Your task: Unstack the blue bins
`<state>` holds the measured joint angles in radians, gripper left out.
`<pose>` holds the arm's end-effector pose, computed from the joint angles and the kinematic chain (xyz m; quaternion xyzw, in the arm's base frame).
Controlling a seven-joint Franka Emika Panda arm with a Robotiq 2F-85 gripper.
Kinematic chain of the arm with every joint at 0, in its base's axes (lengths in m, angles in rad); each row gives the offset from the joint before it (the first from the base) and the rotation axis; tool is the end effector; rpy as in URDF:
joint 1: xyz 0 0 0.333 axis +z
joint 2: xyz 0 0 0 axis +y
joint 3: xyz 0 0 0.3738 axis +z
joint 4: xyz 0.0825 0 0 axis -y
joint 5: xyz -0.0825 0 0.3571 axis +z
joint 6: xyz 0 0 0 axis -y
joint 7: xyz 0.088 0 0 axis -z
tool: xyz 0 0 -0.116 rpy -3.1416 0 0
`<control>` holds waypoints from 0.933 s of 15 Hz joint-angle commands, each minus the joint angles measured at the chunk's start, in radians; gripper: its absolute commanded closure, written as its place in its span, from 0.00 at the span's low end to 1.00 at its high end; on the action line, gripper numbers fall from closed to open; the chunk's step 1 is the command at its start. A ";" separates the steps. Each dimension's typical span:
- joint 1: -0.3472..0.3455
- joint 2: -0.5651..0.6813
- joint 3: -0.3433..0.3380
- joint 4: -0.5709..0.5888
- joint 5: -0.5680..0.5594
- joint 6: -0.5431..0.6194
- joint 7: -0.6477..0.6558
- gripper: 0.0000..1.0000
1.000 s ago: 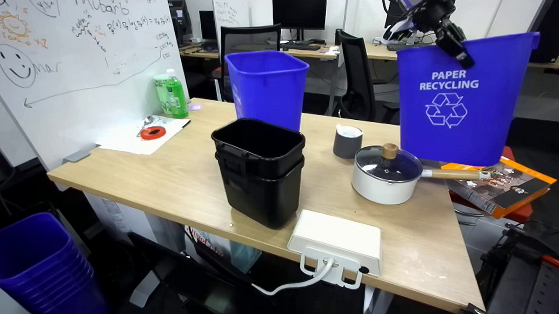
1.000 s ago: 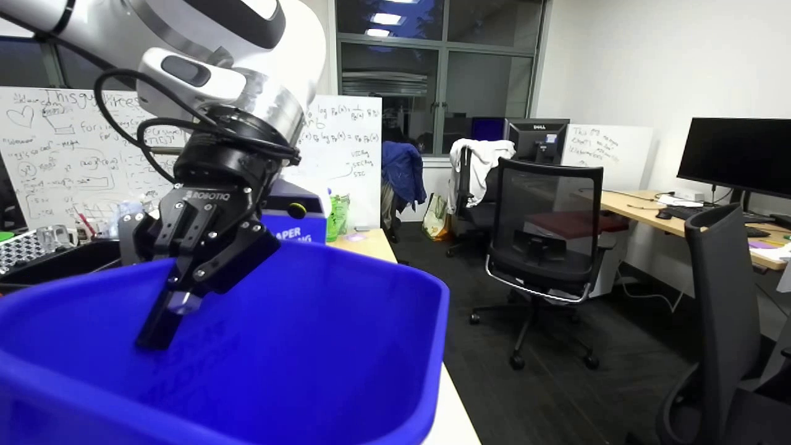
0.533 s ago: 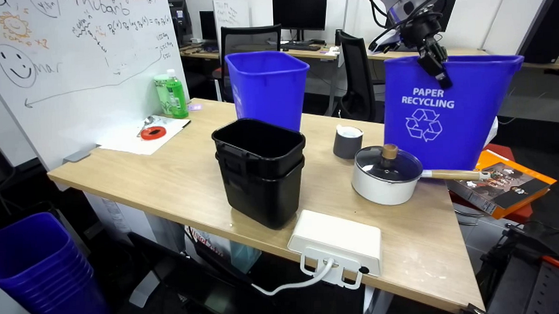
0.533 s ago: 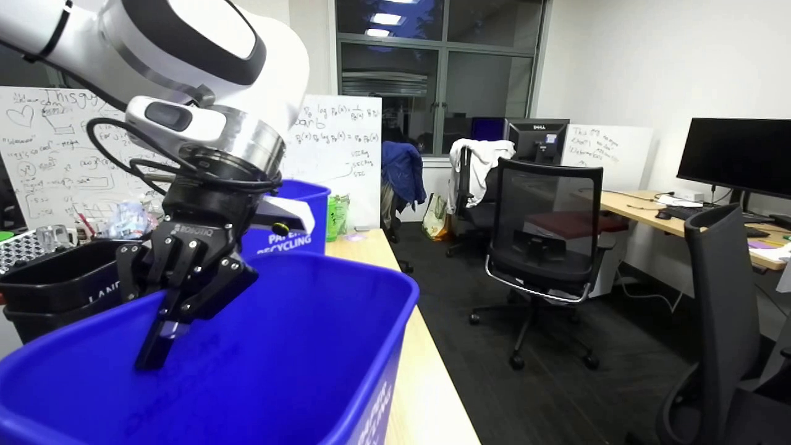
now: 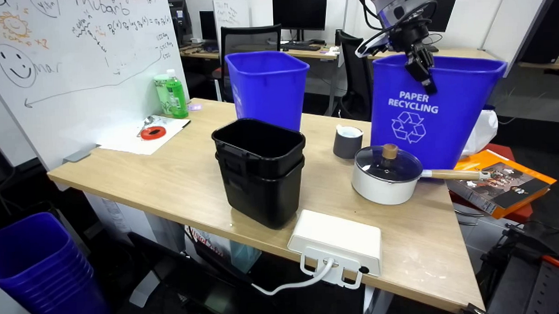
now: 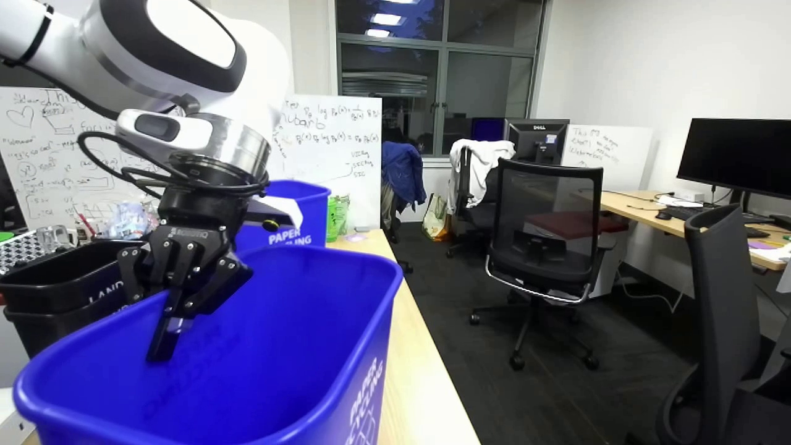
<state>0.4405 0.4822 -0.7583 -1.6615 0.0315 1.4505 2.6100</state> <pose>0.5673 -0.1151 0.4195 0.0817 -0.9466 0.0216 0.3112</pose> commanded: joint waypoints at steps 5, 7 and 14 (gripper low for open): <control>0.014 -0.005 0.009 -0.006 0.000 0.005 -0.010 0.45; 0.016 -0.010 0.007 0.035 -0.017 -0.035 -0.019 0.42; -0.115 -0.052 0.175 0.121 -0.088 -0.004 0.001 0.00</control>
<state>0.4553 0.4765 -0.7498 -1.6014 0.0231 1.4488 2.5958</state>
